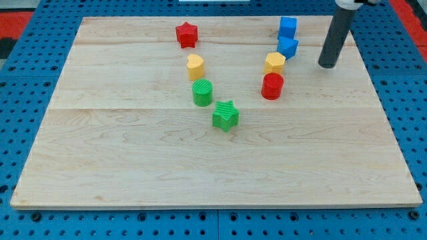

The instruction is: Slide the red circle towards the green star

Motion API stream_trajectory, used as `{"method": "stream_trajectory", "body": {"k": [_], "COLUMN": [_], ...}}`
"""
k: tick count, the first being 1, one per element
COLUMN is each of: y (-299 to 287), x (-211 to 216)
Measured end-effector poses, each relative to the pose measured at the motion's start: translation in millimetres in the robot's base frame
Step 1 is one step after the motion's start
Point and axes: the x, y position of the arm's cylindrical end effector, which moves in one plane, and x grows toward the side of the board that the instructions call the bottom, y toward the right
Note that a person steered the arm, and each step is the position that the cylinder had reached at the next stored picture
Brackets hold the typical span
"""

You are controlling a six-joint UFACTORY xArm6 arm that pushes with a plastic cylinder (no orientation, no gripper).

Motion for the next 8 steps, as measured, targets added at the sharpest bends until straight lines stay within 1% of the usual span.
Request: {"method": "stream_trajectory", "body": {"k": [1, 2, 3, 5, 7, 8], "y": [-14.9, -45.9, -61.9, -112.7, -122.1, -92.3], "x": [27.7, 29.2, 29.2, 32.3, 61.5, 64.7]}}
